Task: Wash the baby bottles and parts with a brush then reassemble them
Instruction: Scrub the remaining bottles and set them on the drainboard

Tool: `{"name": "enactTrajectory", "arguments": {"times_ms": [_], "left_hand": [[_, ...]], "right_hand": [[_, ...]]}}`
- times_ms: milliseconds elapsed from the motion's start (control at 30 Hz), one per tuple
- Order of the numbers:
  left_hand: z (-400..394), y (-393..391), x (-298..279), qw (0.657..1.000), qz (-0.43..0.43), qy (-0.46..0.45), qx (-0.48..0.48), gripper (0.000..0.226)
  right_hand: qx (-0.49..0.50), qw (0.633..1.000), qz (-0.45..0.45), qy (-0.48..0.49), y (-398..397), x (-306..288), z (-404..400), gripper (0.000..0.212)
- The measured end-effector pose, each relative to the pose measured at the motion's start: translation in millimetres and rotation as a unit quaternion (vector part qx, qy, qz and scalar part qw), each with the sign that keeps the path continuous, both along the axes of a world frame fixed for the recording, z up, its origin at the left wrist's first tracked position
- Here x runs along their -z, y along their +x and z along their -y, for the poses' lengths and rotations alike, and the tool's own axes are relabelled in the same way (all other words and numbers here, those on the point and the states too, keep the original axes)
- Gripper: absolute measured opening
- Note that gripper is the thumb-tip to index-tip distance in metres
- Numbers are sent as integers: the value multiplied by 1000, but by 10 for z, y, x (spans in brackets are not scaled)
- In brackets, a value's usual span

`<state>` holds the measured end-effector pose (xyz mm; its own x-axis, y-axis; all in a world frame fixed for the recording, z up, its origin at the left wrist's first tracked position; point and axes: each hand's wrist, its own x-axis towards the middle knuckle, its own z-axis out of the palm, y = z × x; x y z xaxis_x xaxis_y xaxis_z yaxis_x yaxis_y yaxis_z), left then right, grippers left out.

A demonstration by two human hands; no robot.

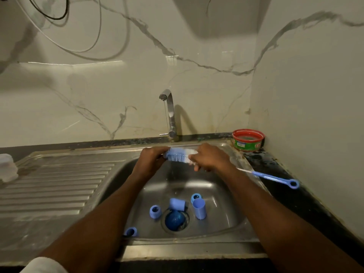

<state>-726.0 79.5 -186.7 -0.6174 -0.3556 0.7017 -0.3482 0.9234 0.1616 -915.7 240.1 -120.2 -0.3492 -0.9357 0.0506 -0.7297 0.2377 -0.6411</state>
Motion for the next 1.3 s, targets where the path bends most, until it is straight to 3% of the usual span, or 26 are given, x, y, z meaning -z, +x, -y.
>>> {"name": "enactTrajectory", "arguments": {"times_ms": [33,67,100,133,167,200,267,367,467,567,633,700,767,800,867,933,1000,1100,1167,1200,1233,1300], "left_hand": [[-5,-16,27,1000,4,-3,-5,29],[-10,-25,58,1000,11,-5,-13,31],[-11,-35,81,1000,16,-2,-17,32],[-14,-50,100,1000,18,12,-20,34],[-8,-76,115,999,18,29,-24,34],[-24,-105,113,998,21,48,-32,33],[-7,-166,130,996,39,56,-50,33],[79,-168,201,993,77,59,-74,31],[75,-127,179,991,75,80,-72,19],[58,-121,85,995,-8,71,-73,18],[50,-136,56,995,-10,28,-98,21],[41,-146,105,992,27,-27,-121,28],[29,-148,141,988,62,-67,-121,34],[27,-165,139,988,71,-77,-117,35],[0,-203,98,989,74,-55,-117,34],[-15,-250,72,991,83,-9,-105,32],[-17,-276,85,990,115,34,-74,32],[-12,-243,95,984,137,87,-68,33],[6,-197,83,985,122,98,-74,31],[14,-171,68,987,107,95,-77,29],[16,-142,52,989,87,91,-78,28],[0,-119,21,993,45,76,-74,26]], "right_hand": [[15,985,168,45,14,-60,-30,23],[25,959,274,72,16,-96,-67,20],[28,946,312,82,15,-98,-96,20],[28,952,293,79,20,-80,-99,23],[30,977,201,56,2,-21,-67,28],[29,998,44,26,-16,42,-38,35],[21,969,-240,-47,-40,181,8,54],[-46,919,-381,-88,24,233,28,70],[-40,878,-469,-93,88,225,54,45],[-17,875,-478,-77,171,213,58,25],[24,913,-404,-48,182,160,71,22],[29,985,-170,23,128,70,109,26],[24,994,85,69,52,-2,107,27],[14,993,96,75,12,-6,79,27],[1,994,-99,38,-49,39,38,33],[-2,947,-319,-43,-107,137,16,45],[-50,912,-398,-89,-133,208,12,60],[-85,848,-515,-96,-90,266,60,52],[-69,825,-553,-97,-64,278,93,37],[-51,830,-548,-89,-54,283,108,29],[-35,848,-522,-84,-24,285,111,24],[-4,918,-392,-60,26,264,99,27]]}}
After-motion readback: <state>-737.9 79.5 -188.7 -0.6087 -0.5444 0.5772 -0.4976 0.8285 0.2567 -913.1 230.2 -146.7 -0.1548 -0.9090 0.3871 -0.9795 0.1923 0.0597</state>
